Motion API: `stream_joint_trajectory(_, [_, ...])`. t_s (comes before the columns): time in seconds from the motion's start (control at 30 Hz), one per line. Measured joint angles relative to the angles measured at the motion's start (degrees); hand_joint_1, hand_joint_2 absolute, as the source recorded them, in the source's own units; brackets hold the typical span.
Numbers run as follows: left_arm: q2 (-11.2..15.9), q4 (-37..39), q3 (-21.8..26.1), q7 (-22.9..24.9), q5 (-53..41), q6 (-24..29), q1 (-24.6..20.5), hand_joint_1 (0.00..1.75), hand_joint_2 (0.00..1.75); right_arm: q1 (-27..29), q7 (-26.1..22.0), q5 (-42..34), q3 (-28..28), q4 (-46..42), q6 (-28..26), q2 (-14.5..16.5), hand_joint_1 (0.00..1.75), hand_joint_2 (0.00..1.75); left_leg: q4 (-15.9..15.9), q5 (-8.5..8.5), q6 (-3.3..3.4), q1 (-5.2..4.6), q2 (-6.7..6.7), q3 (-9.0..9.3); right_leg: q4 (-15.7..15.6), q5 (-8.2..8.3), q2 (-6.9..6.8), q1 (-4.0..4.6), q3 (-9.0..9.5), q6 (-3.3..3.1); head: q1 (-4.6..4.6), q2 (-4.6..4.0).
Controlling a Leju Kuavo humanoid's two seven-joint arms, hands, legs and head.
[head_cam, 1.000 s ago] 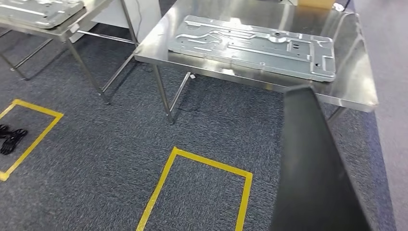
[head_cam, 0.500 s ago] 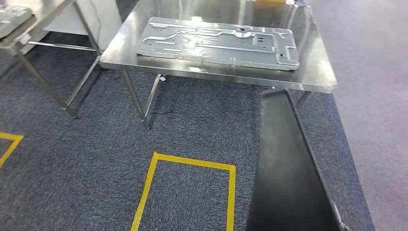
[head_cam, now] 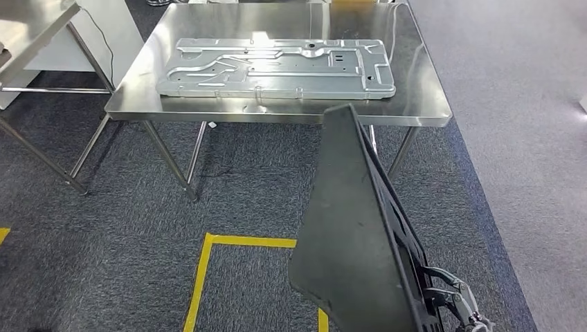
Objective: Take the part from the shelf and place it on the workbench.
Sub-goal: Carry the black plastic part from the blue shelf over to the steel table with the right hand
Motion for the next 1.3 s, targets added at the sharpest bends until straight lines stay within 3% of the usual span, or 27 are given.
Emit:
stream_joint_trajectory(0.03, [-0.10,0.00,-0.03,0.00,-0.02,0.33,0.18,0.00,0.00,-0.06,0.61,0.32,0.17,0.01,-0.26,-0.04,1.75,1.75,2.63,-0.01,-0.04,0.00,-0.17,-2.19,0.01,-0.55,0.32,0.09,0.60,-0.07,0.00,0.00])
stream_joint_trajectory(0.07, [-0.17,0.00,-0.05,0.00,-0.03,0.68,0.38,0.00,0.00,-0.08,1.19,0.64,0.29,0.02,-0.50,-0.10,1.75,1.75,3.12,1.31,0.00,0.00,-0.21,-3.46,0.01,-1.17,0.68,0.16,1.35,-0.05,0.00,0.00])
stream_joint_trajectory(0.1, [-0.23,0.00,-0.10,-0.01,-0.03,1.02,0.55,0.00,0.00,-0.10,1.74,0.98,0.39,0.02,-0.68,-0.16,1.75,1.75,1.34,3.90,0.14,-0.01,-0.23,-3.67,0.01,-1.88,1.02,0.21,2.29,0.02,-0.01,0.00])
stream_joint_trajectory(0.17, [-0.32,0.01,-0.21,0.01,-0.03,1.49,0.81,0.00,0.00,-0.21,2.77,1.66,0.61,0.04,-0.97,-0.31,1.75,1.75,-5.16,9.52,0.78,-0.20,-0.50,-2.26,-0.10,-3.43,1.50,0.28,4.16,0.32,0.00,0.00])
stream_joint_trajectory(0.2, [-0.41,0.02,-0.27,0.01,-0.04,1.69,0.87,0.00,0.00,-0.34,3.24,1.98,0.77,0.07,-1.11,-0.39,1.75,1.75,-7.71,10.89,1.16,-0.38,-0.67,-1.32,-0.15,-4.11,1.67,0.32,4.83,0.64,0.00,0.00])
stream_joint_trajectory(0.27, [-0.62,0.07,-0.35,0.02,-0.10,1.97,0.89,0.00,0.00,-0.59,4.16,2.52,1.12,0.13,-1.35,-0.62,1.75,1.75,-9.65,10.03,1.91,-0.81,-0.90,-0.09,-0.37,-4.85,1.84,0.29,5.46,1.41,0.00,0.00])
stream_joint_trajectory(0.33, [-0.96,0.10,-0.37,-0.03,-0.25,2.20,0.83,0.00,0.00,-0.77,4.98,2.94,1.45,0.16,-1.46,-0.87,1.75,1.75,-11.25,8.87,2.58,-0.78,-0.91,1.15,0.30,-4.52,1.77,0.20,5.63,2.11,-0.03,0.00])
stream_joint_trajectory(0.37, [-1.14,0.11,-0.37,-0.05,-0.31,2.33,0.85,0.00,0.00,-0.86,5.35,3.14,1.61,0.17,-1.47,-1.01,1.75,1.75,-11.97,8.60,2.96,-0.61,-0.93,2.01,1.87,-4.05,1.51,0.18,5.13,2.42,-0.02,0.00])
stream_joint_trajectory(0.43, [-1.50,0.11,-0.37,-0.12,-0.39,2.49,0.84,0.00,0.00,-1.11,5.95,3.54,1.86,0.19,-1.51,-1.31,1.75,1.75,-13.33,8.14,3.48,-0.32,-0.89,4.10,7.94,-3.99,0.94,0.01,1.57,2.94,0.01,0.00])
stream_joint_trajectory(0.5, [-1.77,0.11,-0.37,-0.16,-0.44,2.70,0.80,0.00,0.00,-1.20,6.51,3.66,2.00,0.25,-1.54,-1.59,1.75,1.75,-14.06,7.39,3.61,-0.26,-0.79,5.94,14.56,-6.54,0.69,-0.19,-3.97,3.34,0.02,0.00])
stream_joint_trajectory(0.57, [-2.00,0.11,-0.37,-0.15,-0.47,2.99,0.82,0.00,0.00,-1.18,7.17,3.27,2.08,0.34,-1.45,-1.88,1.75,1.75,-14.34,6.16,3.40,-0.08,-0.84,7.86,16.69,-9.09,0.58,-0.40,-8.17,3.69,0.02,0.00])
stream_joint_trajectory(0.6, [-2.09,0.11,-0.37,-0.13,-0.48,3.08,0.83,0.00,0.00,-1.18,7.44,3.01,2.11,0.38,-1.38,-2.02,1.75,1.75,-14.38,5.37,3.25,0.06,-0.91,8.93,15.49,-8.67,0.49,-0.51,-9.19,3.85,0.02,0.00])
stream_joint_trajectory(0.63, [-2.18,0.11,-0.38,-0.10,-0.48,3.13,0.85,0.00,0.00,-1.17,7.65,2.80,2.13,0.44,-1.33,-2.13,1.75,1.75,-14.39,4.56,3.07,0.22,-0.96,10.01,13.01,-6.55,0.37,-0.62,-9.58,3.96,0.02,0.00])
stream_joint_trajectory(0.7, [-2.28,0.12,-0.38,-0.05,-0.50,3.19,0.93,0.00,0.00,-1.17,7.97,2.75,2.15,0.65,-1.22,-2.33,1.75,1.75,-14.29,2.94,2.44,0.37,-1.28,11.51,7.25,0.84,0.82,-0.75,-9.91,3.91,0.03,0.00])
stream_joint_trajectory(0.73, [-2.31,0.13,-0.39,0.00,-0.51,3.21,0.85,0.00,0.00,-1.11,8.24,2.91,2.17,0.77,-1.10,-2.44,1.75,1.75,-14.26,2.26,1.99,0.37,-1.42,11.83,5.56,3.72,1.09,-0.68,-10.04,3.57,0.00,0.00])
stream_joint_trajectory(0.77, [-2.32,0.13,-0.38,0.07,-0.51,3.23,0.74,0.00,0.00,-0.97,8.64,3.20,2.19,0.87,-0.94,-2.52,1.75,1.75,-14.24,1.85,1.49,0.33,-1.58,12.10,4.75,5.33,1.36,-0.56,-10.22,3.07,-0.01,0.00])
stream_joint_trajectory(0.83, [-2.34,0.13,-0.39,0.20,-0.52,3.24,0.46,0.00,0.00,-0.69,9.60,3.98,2.25,0.96,-0.53,-2.64,1.75,1.75,-14.29,1.82,0.68,0.39,-1.64,12.48,4.52,5.20,1.07,-0.36,-9.83,1.81,-0.06,0.00])
stream_joint_trajectory(0.9, [-2.35,0.13,-0.39,0.24,-0.53,3.21,0.41,0.00,0.00,-0.62,10.47,4.70,2.40,1.01,-0.29,-2.69,1.75,1.75,-12.14,1.63,0.30,0.51,-1.43,11.82,3.65,4.84,0.51,-0.41,-8.67,0.87,-0.05,0.00])
stream_joint_trajectory(0.93, [-2.35,0.13,-0.39,0.26,-0.54,3.17,0.37,0.00,0.00,-0.64,10.95,4.92,2.49,1.07,-0.25,-2.72,1.75,1.75,-9.44,0.69,0.21,0.53,-1.28,10.42,3.25,4.67,0.21,-0.43,-8.06,0.50,-0.05,0.00])
stream_joint_trajectory(1.03, [-2.24,0.13,-0.39,0.44,-0.54,2.89,0.36,0.00,0.00,-0.66,12.67,5.11,2.56,1.53,0.03,-2.77,1.75,1.75,0.41,-3.70,0.04,0.45,-1.08,3.91,2.92,3.87,-0.73,0.00,-7.05,-0.25,-0.06,0.00])
stream_joint_trajectory(1.07, [-2.18,0.13,-0.39,0.55,-0.54,2.75,0.46,0.00,0.00,-0.66,13.22,5.10,2.54,1.78,0.18,-2.79,1.75,1.75,1.58,-3.86,0.11,0.42,-1.06,2.47,2.93,3.58,-0.97,0.20,-6.75,-0.38,-0.06,0.00])
stream_joint_trajectory(1.1, [-2.10,0.13,-0.39,0.67,-0.54,2.63,0.58,0.00,0.00,-0.66,13.69,5.01,2.50,2.04,0.34,-2.81,1.75,1.75,0.82,-2.63,0.31,0.33,-0.98,1.95,2.94,3.30,-1.20,0.39,-6.38,-0.46,-0.06,0.00])
stream_joint_trajectory(1.17, [-1.93,0.14,-0.39,0.93,-0.54,2.45,0.74,0.00,0.00,-0.67,14.27,4.63,2.35,2.54,0.60,-2.84,1.75,1.75,-5.54,2.64,1.18,-0.13,0.09,3.30,2.92,2.77,-1.80,0.74,-5.50,-0.46,-0.05,0.00])
stream_joint_trajectory(1.2, [-1.78,0.15,-0.40,1.07,-0.54,2.38,0.73,0.00,0.00,-0.67,14.45,4.39,2.25,2.78,0.68,-2.84,1.75,1.75,-8.69,4.27,1.65,-0.51,1.10,4.14,2.93,2.56,-2.17,0.90,-5.11,-0.39,-0.04,0.00])
stream_joint_trajectory(1.27, [-1.54,0.19,-0.41,1.22,-0.53,2.27,0.52,0.00,0.00,-0.69,14.68,4.00,2.03,3.25,0.71,-2.86,1.75,1.75,-11.80,4.81,2.33,-1.12,2.55,4.81,3.00,2.23,-2.95,1.06,-4.76,0.07,-0.07,0.00])
stream_joint_trajectory(1.3, [-1.48,0.21,-0.42,1.27,-0.53,2.24,0.49,0.00,0.00,-0.70,14.74,3.84,1.94,3.48,0.72,-2.88,1.75,1.75,-11.85,4.66,2.46,-1.23,2.47,4.70,3.01,2.13,-3.33,1.12,-4.60,0.40,-0.08,0.00])
